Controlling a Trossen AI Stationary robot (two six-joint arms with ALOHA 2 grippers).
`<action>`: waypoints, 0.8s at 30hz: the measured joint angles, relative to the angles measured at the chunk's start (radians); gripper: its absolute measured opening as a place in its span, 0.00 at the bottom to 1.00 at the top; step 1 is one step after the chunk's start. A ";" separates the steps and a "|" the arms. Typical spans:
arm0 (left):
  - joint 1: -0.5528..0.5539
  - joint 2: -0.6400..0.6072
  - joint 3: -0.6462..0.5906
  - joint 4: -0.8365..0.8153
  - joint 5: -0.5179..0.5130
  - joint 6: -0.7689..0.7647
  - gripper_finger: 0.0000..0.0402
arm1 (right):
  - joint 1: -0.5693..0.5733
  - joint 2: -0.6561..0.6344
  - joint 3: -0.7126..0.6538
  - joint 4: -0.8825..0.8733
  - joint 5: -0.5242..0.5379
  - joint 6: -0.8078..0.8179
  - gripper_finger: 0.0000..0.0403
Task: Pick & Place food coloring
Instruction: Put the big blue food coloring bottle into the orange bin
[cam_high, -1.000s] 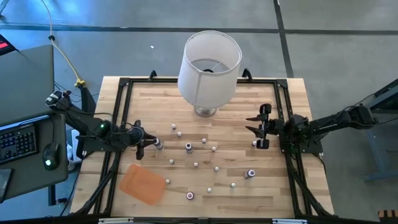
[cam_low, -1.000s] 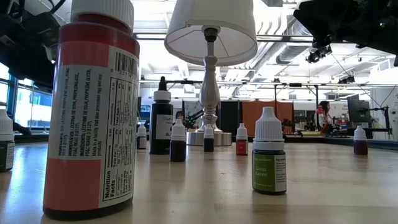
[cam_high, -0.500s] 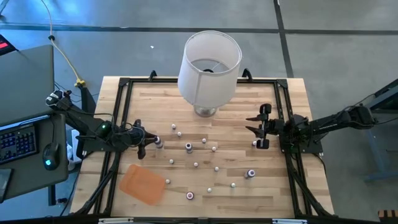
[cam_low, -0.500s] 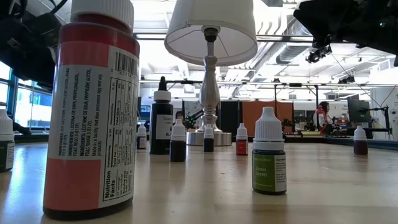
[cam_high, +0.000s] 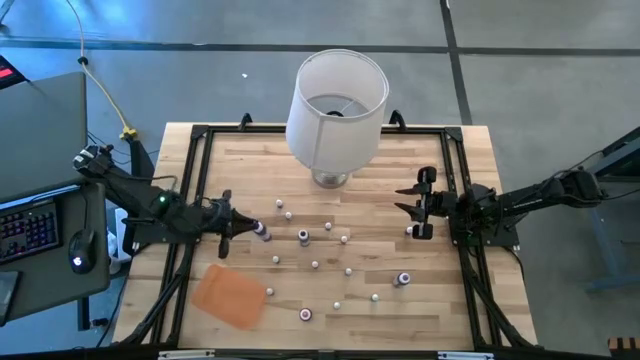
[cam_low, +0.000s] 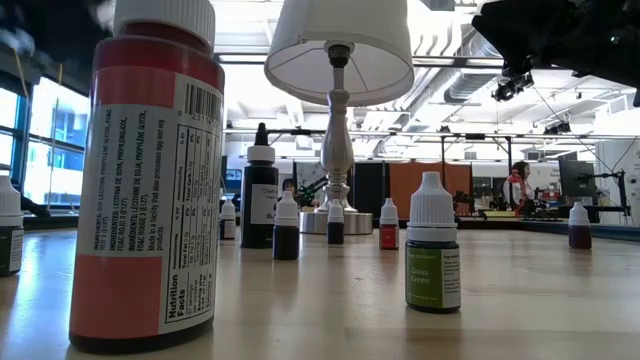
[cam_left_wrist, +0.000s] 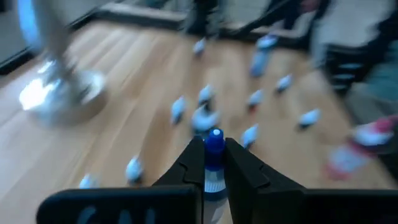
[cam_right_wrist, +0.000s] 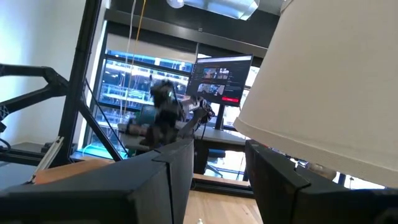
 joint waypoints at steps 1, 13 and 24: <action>0.000 0.000 0.035 -0.014 0.038 0.020 0.06 | 0.000 0.000 0.000 0.000 0.000 0.000 0.34; -0.071 0.159 0.222 -0.228 0.359 -0.072 0.05 | 0.001 0.000 0.000 -0.001 -0.010 0.006 0.34; -0.403 0.357 0.237 -0.133 0.004 -0.129 0.05 | 0.001 0.000 0.000 -0.014 -0.010 0.100 0.34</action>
